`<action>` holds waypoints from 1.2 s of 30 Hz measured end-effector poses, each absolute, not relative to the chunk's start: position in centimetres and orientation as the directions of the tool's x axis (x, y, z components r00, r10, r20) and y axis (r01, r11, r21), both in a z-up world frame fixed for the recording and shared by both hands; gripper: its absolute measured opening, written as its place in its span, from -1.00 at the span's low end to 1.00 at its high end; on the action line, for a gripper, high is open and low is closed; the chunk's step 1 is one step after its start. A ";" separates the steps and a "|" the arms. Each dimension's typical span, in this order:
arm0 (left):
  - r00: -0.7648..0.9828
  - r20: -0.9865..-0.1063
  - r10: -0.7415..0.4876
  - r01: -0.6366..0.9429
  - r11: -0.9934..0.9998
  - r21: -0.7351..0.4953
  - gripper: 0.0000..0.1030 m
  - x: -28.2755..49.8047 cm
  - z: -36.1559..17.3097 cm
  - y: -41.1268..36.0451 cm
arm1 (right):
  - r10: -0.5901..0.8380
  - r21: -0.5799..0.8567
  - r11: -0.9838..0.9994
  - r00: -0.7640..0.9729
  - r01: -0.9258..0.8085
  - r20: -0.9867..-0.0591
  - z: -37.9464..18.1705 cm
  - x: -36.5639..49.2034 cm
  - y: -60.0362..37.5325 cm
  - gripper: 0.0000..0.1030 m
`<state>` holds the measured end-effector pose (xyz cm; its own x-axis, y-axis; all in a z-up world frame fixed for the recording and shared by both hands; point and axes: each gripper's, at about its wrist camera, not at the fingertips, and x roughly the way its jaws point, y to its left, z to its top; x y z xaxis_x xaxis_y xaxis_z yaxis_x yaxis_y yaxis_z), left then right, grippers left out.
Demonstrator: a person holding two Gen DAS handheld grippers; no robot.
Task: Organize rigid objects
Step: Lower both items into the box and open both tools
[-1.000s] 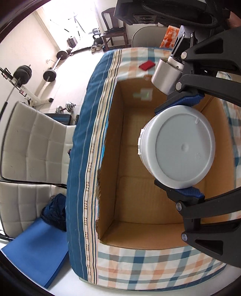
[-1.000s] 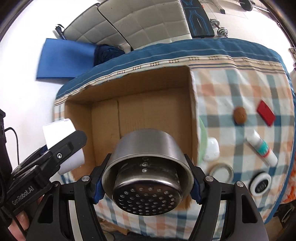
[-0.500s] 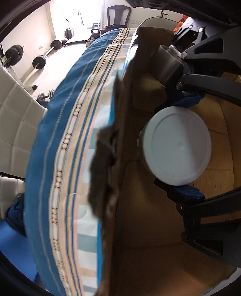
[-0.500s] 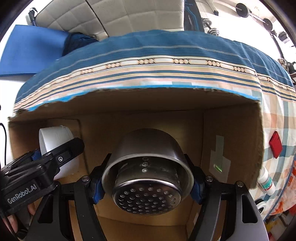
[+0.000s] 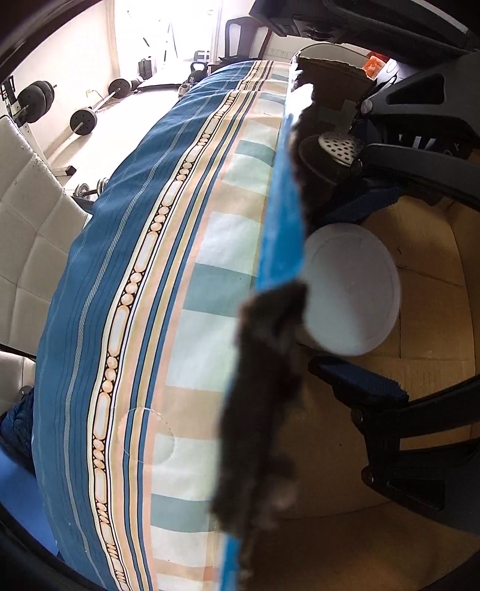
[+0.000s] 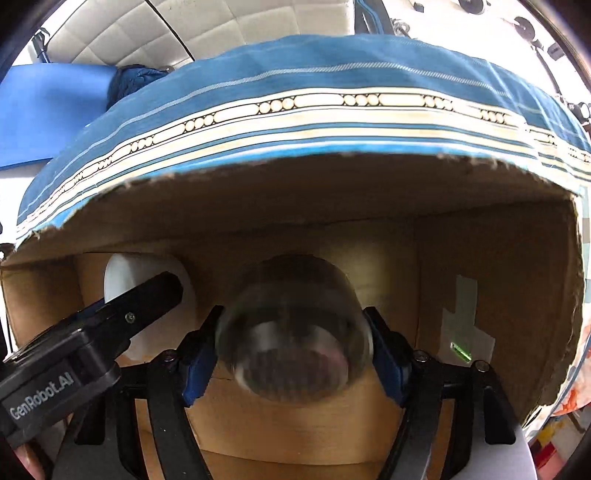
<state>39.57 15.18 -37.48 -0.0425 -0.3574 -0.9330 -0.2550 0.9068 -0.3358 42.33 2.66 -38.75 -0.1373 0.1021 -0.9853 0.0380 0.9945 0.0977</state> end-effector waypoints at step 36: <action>0.335 -0.941 -0.043 -0.120 0.989 -0.088 1.00 25.7 -19.5 18.4 | 0.031 0.024 0.999 0.150 -0.043 -0.988 -23.9 28.4 1.6 1.00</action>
